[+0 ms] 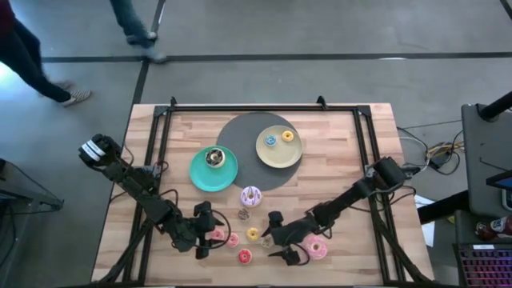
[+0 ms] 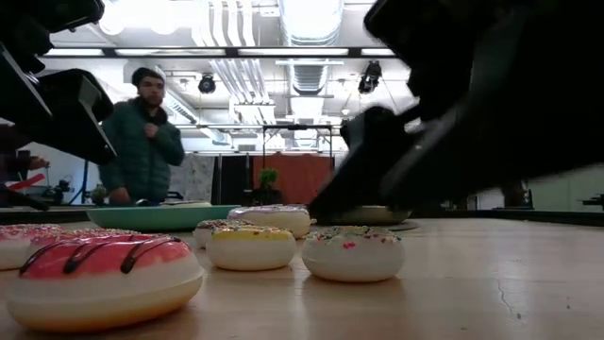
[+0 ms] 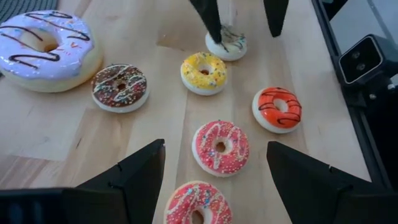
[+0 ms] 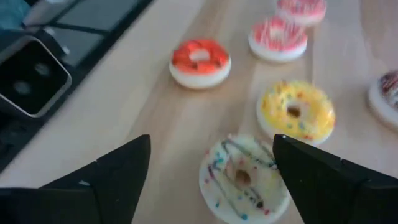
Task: Pick & Place donuts
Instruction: Put the small white donut on the brown plate, then put the large pink donut on the green plate
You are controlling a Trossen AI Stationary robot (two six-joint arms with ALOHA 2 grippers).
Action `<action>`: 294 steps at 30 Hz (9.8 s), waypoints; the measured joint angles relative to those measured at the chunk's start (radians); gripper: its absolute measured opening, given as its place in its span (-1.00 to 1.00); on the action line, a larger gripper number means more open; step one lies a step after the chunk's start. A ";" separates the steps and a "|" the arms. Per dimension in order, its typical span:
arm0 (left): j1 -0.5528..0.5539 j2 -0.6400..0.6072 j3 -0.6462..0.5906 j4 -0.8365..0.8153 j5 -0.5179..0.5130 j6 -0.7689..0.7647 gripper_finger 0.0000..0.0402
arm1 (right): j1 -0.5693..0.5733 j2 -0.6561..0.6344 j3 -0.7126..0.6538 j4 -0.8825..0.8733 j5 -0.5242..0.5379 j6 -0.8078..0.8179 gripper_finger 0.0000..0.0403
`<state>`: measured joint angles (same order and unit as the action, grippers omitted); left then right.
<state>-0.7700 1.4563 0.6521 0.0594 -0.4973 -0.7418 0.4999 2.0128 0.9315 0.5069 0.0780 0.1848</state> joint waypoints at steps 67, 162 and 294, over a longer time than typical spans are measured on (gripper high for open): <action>0.000 0.000 0.000 -0.016 -0.025 -0.003 0.28 | -0.003 -0.001 0.009 -0.108 0.029 0.021 0.01; 0.016 -0.002 -0.002 -0.038 -0.073 0.035 0.28 | -0.953 -0.439 -0.203 -0.627 0.025 -0.178 0.35; 0.097 -0.002 0.033 0.027 -0.096 0.135 0.28 | 0.562 -0.332 -0.123 -0.839 0.632 0.953 0.26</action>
<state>-0.6735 1.4544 0.6848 0.0865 -0.5934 -0.6067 1.0614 1.6803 0.8088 -0.3319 0.7099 1.1380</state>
